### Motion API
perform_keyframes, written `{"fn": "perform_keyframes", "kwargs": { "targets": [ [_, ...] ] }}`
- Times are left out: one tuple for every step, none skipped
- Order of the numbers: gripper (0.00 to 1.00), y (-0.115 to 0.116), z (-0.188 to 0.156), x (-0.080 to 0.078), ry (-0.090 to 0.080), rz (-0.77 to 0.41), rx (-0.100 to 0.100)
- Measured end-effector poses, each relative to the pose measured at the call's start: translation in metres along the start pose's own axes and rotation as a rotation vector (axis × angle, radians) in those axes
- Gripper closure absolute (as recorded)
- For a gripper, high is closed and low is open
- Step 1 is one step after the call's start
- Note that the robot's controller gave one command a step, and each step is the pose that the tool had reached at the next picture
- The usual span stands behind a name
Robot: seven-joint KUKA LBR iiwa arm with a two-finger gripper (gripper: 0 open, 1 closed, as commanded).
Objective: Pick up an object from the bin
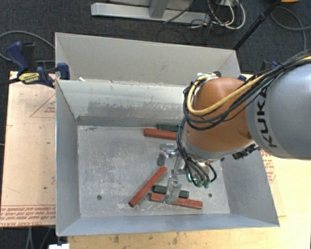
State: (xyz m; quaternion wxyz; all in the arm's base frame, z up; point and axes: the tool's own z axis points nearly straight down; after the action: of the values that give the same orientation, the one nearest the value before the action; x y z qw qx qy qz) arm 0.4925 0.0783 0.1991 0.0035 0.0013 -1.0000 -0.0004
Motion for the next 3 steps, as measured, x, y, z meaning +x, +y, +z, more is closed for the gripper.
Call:
{"fn": "perform_keyframes", "kwargs": {
  "targets": [
    [0.0, -0.057, 0.131, 0.006, -0.014, 0.039, -0.001],
    [0.0, -0.037, 0.098, 0.011, -0.01, 0.057, -0.002],
    [0.0, -0.047, 0.097, 0.011, -0.007, 0.162, -0.001]
  ]
}}
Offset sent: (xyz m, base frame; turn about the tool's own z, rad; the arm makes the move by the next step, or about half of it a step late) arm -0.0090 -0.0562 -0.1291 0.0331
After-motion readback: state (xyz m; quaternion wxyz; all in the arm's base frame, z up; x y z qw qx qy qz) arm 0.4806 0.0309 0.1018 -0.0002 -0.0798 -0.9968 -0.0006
